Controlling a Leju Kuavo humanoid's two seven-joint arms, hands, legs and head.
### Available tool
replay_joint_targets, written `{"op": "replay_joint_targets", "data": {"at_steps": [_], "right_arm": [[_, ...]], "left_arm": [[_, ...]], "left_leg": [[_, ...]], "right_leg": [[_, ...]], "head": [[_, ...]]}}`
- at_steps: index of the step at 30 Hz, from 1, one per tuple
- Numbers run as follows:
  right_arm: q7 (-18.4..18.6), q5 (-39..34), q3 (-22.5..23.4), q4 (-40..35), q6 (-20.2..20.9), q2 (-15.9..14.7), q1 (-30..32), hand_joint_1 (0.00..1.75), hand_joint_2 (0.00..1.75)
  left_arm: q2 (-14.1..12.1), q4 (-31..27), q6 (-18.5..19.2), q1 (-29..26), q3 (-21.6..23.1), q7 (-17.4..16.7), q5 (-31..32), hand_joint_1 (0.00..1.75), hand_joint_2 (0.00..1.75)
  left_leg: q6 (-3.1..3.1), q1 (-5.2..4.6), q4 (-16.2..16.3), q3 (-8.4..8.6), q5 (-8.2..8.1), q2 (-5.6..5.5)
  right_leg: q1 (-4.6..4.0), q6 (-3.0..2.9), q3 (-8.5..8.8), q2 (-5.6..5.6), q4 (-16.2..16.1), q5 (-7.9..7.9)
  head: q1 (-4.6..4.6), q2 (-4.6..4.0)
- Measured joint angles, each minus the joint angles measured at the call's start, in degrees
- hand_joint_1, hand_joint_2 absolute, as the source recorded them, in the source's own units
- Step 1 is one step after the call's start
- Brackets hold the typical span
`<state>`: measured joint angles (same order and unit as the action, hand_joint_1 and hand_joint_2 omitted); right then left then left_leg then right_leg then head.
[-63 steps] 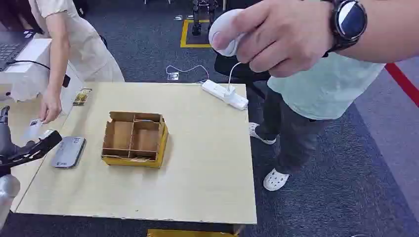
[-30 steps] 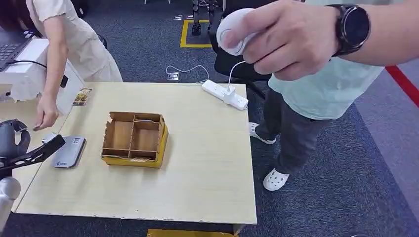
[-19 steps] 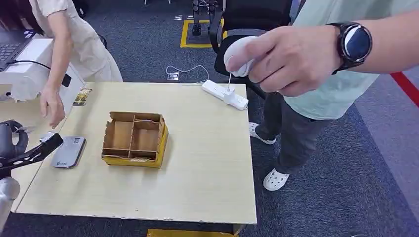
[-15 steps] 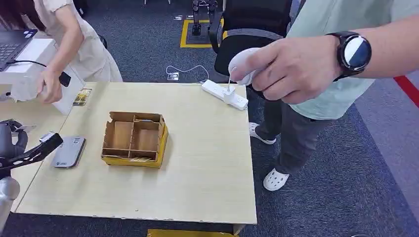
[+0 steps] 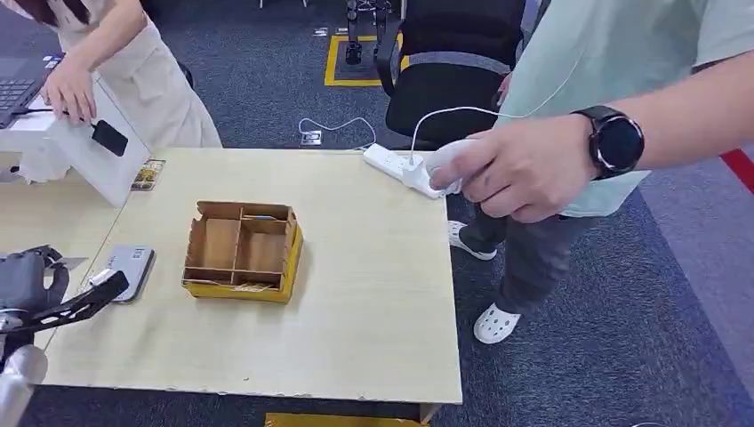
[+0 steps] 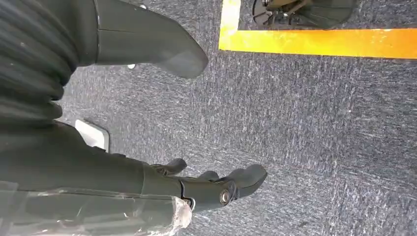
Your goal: Pass the card to the sensor for recognition and then transmit it.
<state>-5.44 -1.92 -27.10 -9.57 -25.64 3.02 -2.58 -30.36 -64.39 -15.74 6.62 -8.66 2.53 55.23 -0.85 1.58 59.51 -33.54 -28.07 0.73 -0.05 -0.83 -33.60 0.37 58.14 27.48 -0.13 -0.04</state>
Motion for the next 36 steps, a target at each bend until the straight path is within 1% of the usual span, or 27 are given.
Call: {"op": "replay_joint_targets", "data": {"at_steps": [5,10,11,14,20,25,31,33,36], "right_arm": [[0.0,0.04,0.0,-0.02,-0.07,0.0,-0.01,0.0,1.75],[0.0,0.11,0.0,-0.02,-0.07,0.0,-0.01,0.0,1.75],[0.02,0.24,0.0,-0.02,-0.07,0.0,-0.01,0.0,1.75],[0.22,0.59,0.0,-0.02,-0.07,0.0,-0.06,0.0,1.75],[0.33,1.07,0.0,-0.26,-0.2,0.02,-0.19,0.0,1.75],[0.5,1.07,0.0,-0.46,-0.52,0.02,-0.41,0.0,1.75],[0.66,1.16,0.0,-0.5,-0.55,0.2,-0.39,0.0,1.75],[0.66,1.16,0.0,-0.5,-0.55,0.24,-0.39,0.0,1.75],[0.63,1.16,0.0,-0.55,-0.55,0.28,-0.4,0.0,1.75]], "left_arm": [[1.81,0.87,-0.96,-1.69,0.11,-0.06,1.75,1.75,1.75],[3.76,1.51,-2.18,-2.12,0.11,-0.06,1.73,1.75,1.75],[4.29,1.66,-3.2,-2.11,0.11,-0.06,1.75,1.75,1.75],[6.58,2.82,-8.01,-1.65,0.11,-0.59,3.75,1.75,1.75],[9.24,6.84,-13.16,0.85,0.11,-2.03,5.03,1.75,1.75],[10.67,9.22,-14.47,2.59,0.09,-2.49,5.56,1.75,1.75],[12.07,12.57,-15.32,4.04,0.11,-5.88,10.39,1.75,1.75],[12.46,14.14,-15.06,4.84,0.31,-7.34,12.59,1.75,1.75],[12.79,15.89,-14.75,5.71,0.74,-8.09,13.82,1.75,1.75]], "left_leg": [[0.0,0.0,0.0,0.0,0.0,-0.01],[0.0,0.0,0.0,0.0,0.0,-0.01],[0.0,0.0,0.0,0.0,0.0,-0.01],[0.0,0.0,0.01,0.0,0.0,-0.07],[0.0,0.0,0.01,0.0,0.0,-0.08],[0.0,0.0,0.01,0.0,0.0,-0.09],[0.0,0.0,0.01,0.02,0.0,-0.09],[0.0,0.0,0.01,0.01,0.0,-0.09],[0.0,0.0,0.01,0.03,0.0,-0.09]], "right_leg": [[0.0,0.0,0.0,-0.01,0.0,0.0],[0.0,0.0,0.0,-0.01,0.0,0.0],[0.0,0.0,0.0,-0.02,0.0,0.0],[0.0,0.0,0.02,-0.08,0.0,0.0],[0.0,0.0,0.02,-0.09,0.0,0.0],[0.0,0.0,0.02,-0.09,0.0,0.0],[0.0,0.0,0.02,-0.09,0.0,0.0],[0.0,0.0,0.03,-0.09,0.0,0.0],[0.0,0.0,0.04,-0.09,0.0,-0.01]], "head": [[-0.02,0.0],[0.0,0.0],[-0.02,0.0],[0.0,0.0],[0.0,0.0],[0.0,0.0],[-0.02,0.0],[-0.02,0.0],[-0.02,0.0]]}}
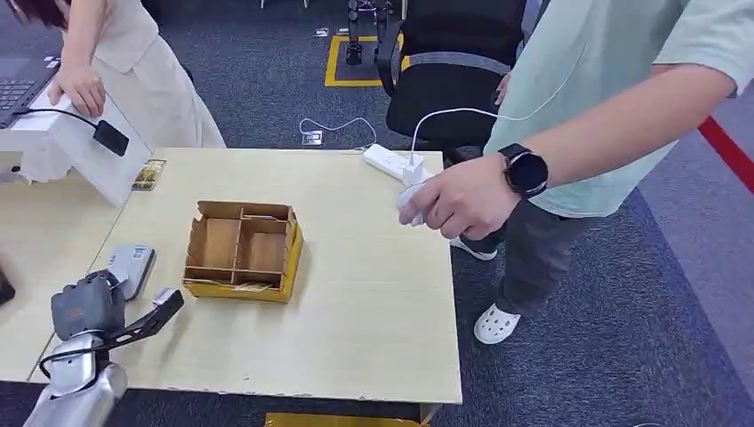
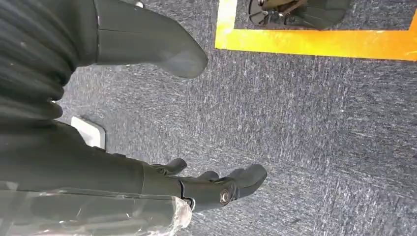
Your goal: Pass the card to the sensor for recognition and then transmit it.
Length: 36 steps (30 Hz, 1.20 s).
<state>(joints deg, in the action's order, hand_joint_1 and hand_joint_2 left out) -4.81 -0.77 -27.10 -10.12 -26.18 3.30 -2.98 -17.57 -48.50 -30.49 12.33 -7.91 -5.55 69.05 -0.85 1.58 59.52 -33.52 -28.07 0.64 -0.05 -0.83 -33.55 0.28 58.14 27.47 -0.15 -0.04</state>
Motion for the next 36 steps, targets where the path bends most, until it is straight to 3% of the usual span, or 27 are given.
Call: {"op": "replay_joint_targets", "data": {"at_steps": [9,11,15,26,31,36], "right_arm": [[-0.2,-0.07,0.0,-0.02,0.02,0.0,-0.03,0.0,1.75],[-0.35,-0.02,0.02,-0.02,0.02,0.04,-0.03,0.0,1.75],[-0.63,-0.02,0.07,-0.02,0.0,0.07,-0.02,0.0,1.75],[-0.68,-0.02,0.11,-0.02,0.0,0.07,-0.01,0.0,1.75],[-0.77,0.35,0.13,-0.02,0.0,0.07,0.02,0.0,1.75],[-0.83,1.2,0.13,-0.02,0.04,0.07,-0.02,0.0,1.75]], "left_arm": [[0.37,3.93,3.5,1.99,2.12,-0.28,2.67,1.75,1.75],[0.46,4.37,3.35,2.21,2.23,0.78,1.62,1.75,1.75],[0.63,4.43,1.44,2.22,2.19,6.32,-4.83,1.75,1.75],[0.68,4.43,1.18,2.22,2.19,7.08,-5.51,1.75,1.75],[0.88,2.58,-4.41,1.77,1.57,13.11,-12.72,1.75,1.75],[-0.2,-0.84,-6.1,3.58,0.68,14.78,-15.35,1.75,1.75]], "left_leg": [[0.0,-0.05,-0.09,0.13,0.0,-0.08],[0.0,-0.08,-0.13,0.23,0.0,-0.08],[-0.01,-0.09,-0.16,0.31,0.01,-0.08],[-0.05,-0.09,-0.18,0.32,0.06,-0.13],[-0.05,-0.08,-0.18,0.3,0.07,-0.13],[-0.07,-0.08,-0.17,0.28,0.09,-0.15]], "right_leg": [[0.04,0.0,0.13,-0.1,0.0,0.01],[0.08,0.0,0.2,-0.1,0.0,0.01],[0.09,-0.01,0.25,-0.11,0.01,0.02],[0.09,-0.02,0.26,-0.12,0.04,0.01],[0.08,-0.02,0.23,-0.12,0.04,0.01],[0.08,-0.02,0.2,-0.13,0.04,0.01]], "head": [[0.0,0.0],[-0.02,0.0],[0.0,0.0],[0.0,0.0],[0.0,0.0],[0.0,0.0]]}}
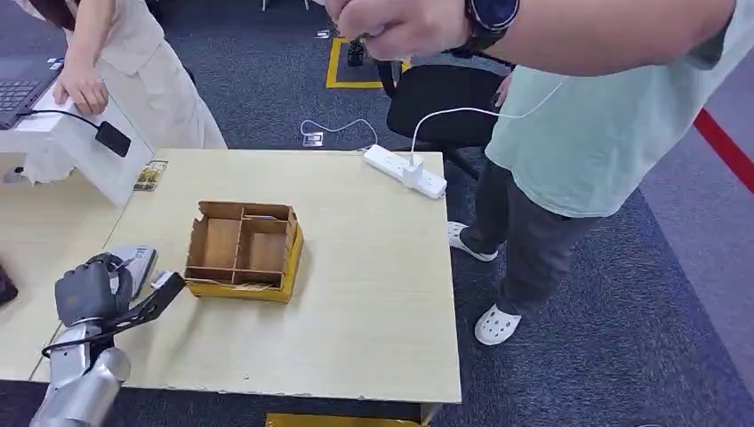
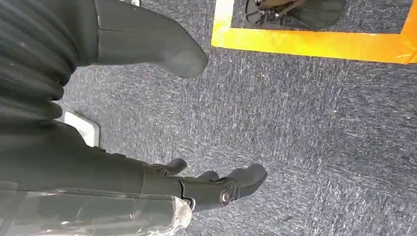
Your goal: Pass the card to the sensor for recognition and then transmit it.
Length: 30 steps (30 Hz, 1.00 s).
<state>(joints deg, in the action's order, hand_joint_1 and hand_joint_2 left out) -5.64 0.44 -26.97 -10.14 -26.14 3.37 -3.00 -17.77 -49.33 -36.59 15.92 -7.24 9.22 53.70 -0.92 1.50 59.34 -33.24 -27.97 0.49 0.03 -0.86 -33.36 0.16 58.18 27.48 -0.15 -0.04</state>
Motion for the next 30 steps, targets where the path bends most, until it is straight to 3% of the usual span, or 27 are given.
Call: {"op": "replay_joint_targets", "data": {"at_steps": [8,14,30], "right_arm": [[0.11,1.11,0.0,-0.28,0.74,0.26,-0.63,0.0,1.75],[0.15,1.46,0.0,-0.44,0.87,0.35,-0.77,0.0,1.75],[0.17,2.18,-0.02,-0.87,0.85,0.61,-1.28,0.0,1.75]], "left_arm": [[-1.73,-1.31,-1.86,8.4,-0.31,-0.55,6.69,1.75,1.75],[-3.12,-1.24,-1.68,14.93,-0.24,-0.7,7.54,1.75,1.75],[-2.08,0.64,-1.68,23.79,2.21,-2.6,7.04,1.75,1.75]], "left_leg": [[-0.01,0.0,0.02,-0.01,0.01,-0.03],[-0.01,0.0,0.02,-0.02,0.01,-0.02],[-0.01,0.0,0.04,-0.07,0.01,0.01]], "right_leg": [[0.0,0.0,0.0,-0.04,0.01,-0.01],[0.0,0.0,-0.04,0.0,0.01,0.0],[0.01,0.0,-0.1,0.06,0.01,-0.01]], "head": [[0.0,0.0],[0.0,0.0],[0.0,0.0]]}}
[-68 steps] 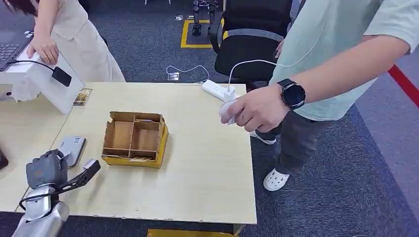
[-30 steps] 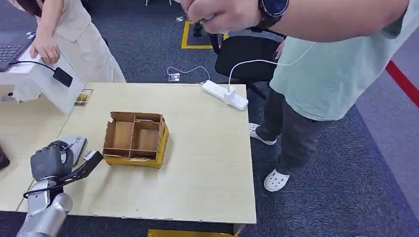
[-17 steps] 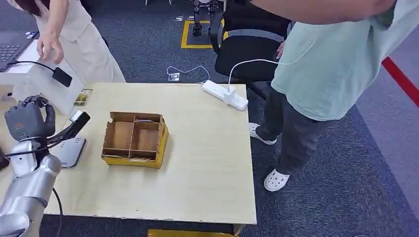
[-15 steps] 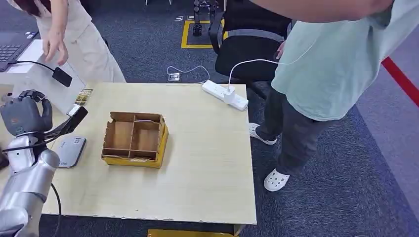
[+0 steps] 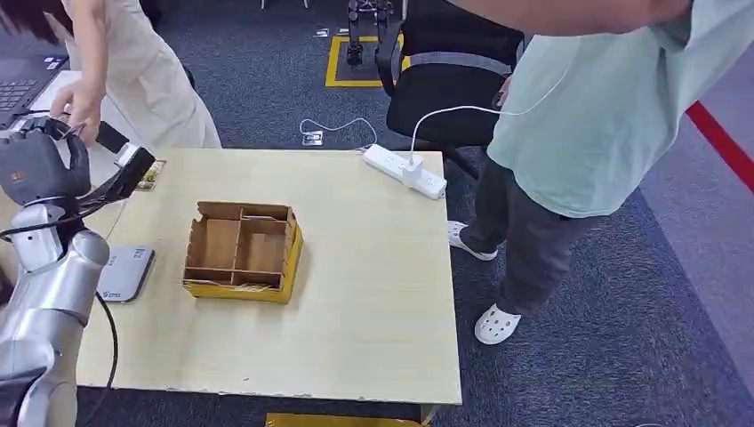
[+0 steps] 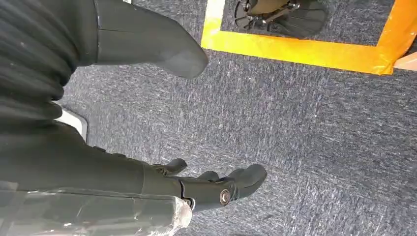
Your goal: Pass the card to the sensor for recognition and then transmit it.
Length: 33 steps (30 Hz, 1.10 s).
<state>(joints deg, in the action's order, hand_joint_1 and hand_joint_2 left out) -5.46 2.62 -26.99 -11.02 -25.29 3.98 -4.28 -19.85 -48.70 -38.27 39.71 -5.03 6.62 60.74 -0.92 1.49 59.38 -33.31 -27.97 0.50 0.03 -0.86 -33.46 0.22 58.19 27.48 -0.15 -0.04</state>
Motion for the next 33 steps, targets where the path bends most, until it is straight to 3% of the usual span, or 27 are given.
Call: {"op": "replay_joint_targets", "data": {"at_steps": [7,8,14,17,19,25,33], "right_arm": [[0.0,-0.04,0.02,0.0,0.0,0.04,-0.01,0.0,1.75],[0.0,-0.02,0.02,0.0,0.0,0.04,-0.02,0.0,1.75],[0.0,0.2,0.02,0.0,0.0,0.17,-0.02,0.0,1.75],[0.0,0.31,0.02,0.0,0.02,0.2,-0.01,0.0,1.75],[0.09,0.44,0.02,0.0,0.07,0.17,-0.02,0.0,1.75],[0.24,0.48,0.13,0.0,0.15,0.2,0.1,0.0,1.75],[0.52,0.61,0.22,0.0,0.15,0.2,0.09,0.0,1.75]], "left_arm": [[0.13,0.22,-0.05,0.27,0.68,0.11,0.0,1.75,1.75],[0.17,0.28,-0.04,0.3,0.72,0.11,-0.02,0.0,1.75],[0.39,0.5,0.9,0.23,0.76,0.79,-3.65,0.0,1.75],[0.33,0.52,6.17,0.23,0.96,1.22,-6.58,0.0,1.75],[-0.33,0.74,10.12,0.24,2.12,-0.44,-6.18,0.0,1.75],[-3.89,1.44,12.48,0.27,3.82,-5.33,-4.11,0.0,1.75],[-5.81,1.97,12.7,0.07,4.07,-5.31,-4.15,0.0,1.75]], "left_leg": [[0.0,0.0,0.0,-0.01,-0.01,0.09],[0.0,0.0,0.0,-0.01,-0.01,0.1],[0.01,0.0,0.0,-0.05,-0.02,0.1],[0.01,0.0,0.0,-0.04,-0.01,0.09],[0.0,0.0,-0.01,-0.04,-0.01,0.1],[0.0,0.01,-0.01,-0.04,-0.01,0.24],[0.0,0.0,-0.01,-0.08,-0.01,0.21]], "right_leg": [[0.0,0.0,-0.04,0.09,0.0,0.0],[0.0,0.0,-0.04,0.1,0.0,0.0],[0.0,0.0,-0.05,0.09,-0.01,0.0],[0.0,0.0,-0.05,0.07,-0.01,0.0],[0.0,0.0,-0.05,0.09,0.0,0.0],[-0.01,-0.05,-0.13,0.22,0.05,-0.03],[-0.01,-0.05,-0.12,0.17,0.04,-0.02]], "head": [[0.0,0.0],[0.0,0.0],[0.0,0.0],[0.0,0.0],[0.0,0.0],[-0.02,0.0],[0.0,0.0]]}}
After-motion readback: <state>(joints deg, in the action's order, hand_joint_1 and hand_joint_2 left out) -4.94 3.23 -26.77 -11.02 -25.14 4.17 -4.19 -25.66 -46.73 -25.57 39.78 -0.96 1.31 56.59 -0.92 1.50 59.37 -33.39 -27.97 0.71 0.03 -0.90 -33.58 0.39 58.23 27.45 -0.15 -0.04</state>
